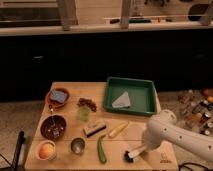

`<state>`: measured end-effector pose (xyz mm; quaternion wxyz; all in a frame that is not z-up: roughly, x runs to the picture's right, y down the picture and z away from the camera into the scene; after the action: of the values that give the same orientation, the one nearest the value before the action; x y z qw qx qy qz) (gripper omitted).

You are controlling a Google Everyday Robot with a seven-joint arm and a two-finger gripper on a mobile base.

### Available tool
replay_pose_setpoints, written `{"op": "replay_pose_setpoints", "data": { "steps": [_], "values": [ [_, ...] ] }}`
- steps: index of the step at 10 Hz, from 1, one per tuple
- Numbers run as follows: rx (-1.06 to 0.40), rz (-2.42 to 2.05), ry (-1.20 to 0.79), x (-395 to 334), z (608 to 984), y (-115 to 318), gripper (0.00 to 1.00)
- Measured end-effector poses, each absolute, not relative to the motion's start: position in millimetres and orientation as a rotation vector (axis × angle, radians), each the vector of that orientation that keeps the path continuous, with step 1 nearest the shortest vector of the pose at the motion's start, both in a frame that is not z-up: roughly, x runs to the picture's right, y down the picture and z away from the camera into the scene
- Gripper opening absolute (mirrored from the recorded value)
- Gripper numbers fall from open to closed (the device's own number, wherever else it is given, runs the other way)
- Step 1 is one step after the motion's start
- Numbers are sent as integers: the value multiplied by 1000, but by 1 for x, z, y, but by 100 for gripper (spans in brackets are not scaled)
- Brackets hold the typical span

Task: Wipe table surface with brush

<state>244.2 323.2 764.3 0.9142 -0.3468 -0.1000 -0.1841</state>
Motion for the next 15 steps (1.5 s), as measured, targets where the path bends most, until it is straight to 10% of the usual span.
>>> {"op": "replay_pose_setpoints", "data": {
  "steps": [9,15],
  "values": [
    [-668,-329,-113,267,793,242,0],
    [-696,-529,-202,202,785,277,0]
  ]
}}
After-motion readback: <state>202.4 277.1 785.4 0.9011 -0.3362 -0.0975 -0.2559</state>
